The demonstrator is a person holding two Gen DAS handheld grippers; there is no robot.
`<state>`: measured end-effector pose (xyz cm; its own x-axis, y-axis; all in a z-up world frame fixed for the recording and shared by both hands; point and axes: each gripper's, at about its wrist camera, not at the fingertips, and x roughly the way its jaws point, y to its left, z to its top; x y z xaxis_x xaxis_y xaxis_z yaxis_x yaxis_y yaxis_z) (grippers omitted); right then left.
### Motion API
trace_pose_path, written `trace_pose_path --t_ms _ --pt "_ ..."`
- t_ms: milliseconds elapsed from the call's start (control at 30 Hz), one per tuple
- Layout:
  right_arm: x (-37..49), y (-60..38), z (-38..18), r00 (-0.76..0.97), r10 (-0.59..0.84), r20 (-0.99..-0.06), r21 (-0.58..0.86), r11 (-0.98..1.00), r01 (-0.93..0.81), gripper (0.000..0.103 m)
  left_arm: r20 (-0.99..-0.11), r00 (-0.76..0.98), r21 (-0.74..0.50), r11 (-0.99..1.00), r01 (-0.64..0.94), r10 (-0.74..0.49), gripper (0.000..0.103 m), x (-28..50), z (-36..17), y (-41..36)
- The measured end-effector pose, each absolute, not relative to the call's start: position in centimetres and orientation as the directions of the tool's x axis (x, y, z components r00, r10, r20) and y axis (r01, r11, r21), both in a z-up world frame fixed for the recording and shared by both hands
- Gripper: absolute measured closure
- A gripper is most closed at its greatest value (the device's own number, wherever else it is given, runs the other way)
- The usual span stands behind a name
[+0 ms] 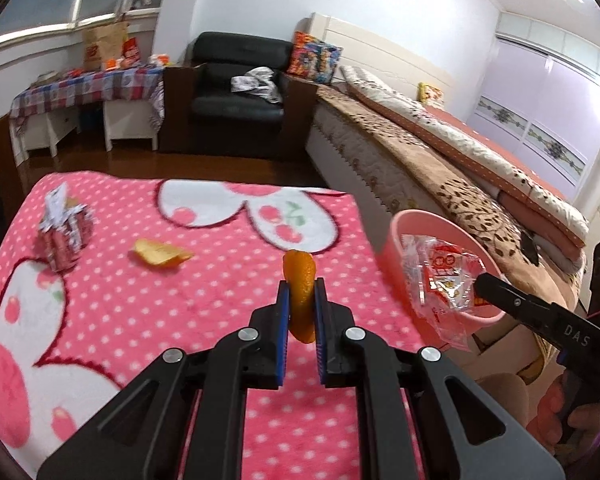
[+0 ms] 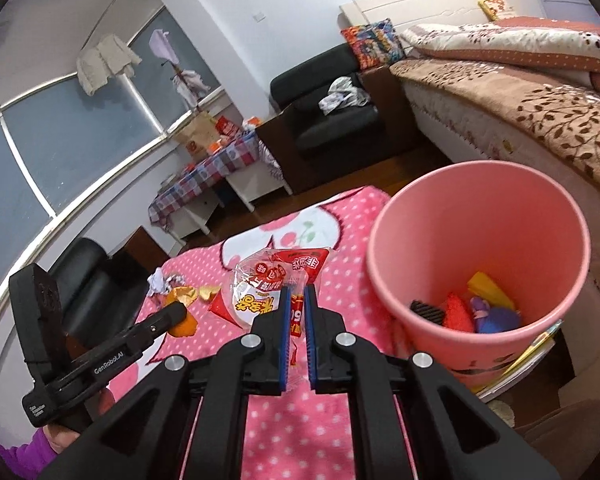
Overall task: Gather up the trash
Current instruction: 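Carry the orange peel and red snack packet over the pink bucket with both grippers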
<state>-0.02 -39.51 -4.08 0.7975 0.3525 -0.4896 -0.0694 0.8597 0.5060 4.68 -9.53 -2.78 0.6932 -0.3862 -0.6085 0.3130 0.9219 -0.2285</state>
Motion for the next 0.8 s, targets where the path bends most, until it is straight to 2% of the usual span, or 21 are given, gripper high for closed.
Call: trace_pose_path --t_ms 367,800 --pt "-1.1 -44.2 -3.4 0.848 0.247 -0.469 0.507 0.861 0.029 0.097 -0.568 0.679 -0.21 0.88 0.427 -0.465 0.092 5.3 -1.0 -15.3" --pt "-1.9 -47.9 -4.4 0.862 0.175 -0.475 0.513 0.851 0.11 0.097 -0.583 0.64 -0.182 0.848 0.498 -0.501 0.092 6.2 -1.3 -20.4"
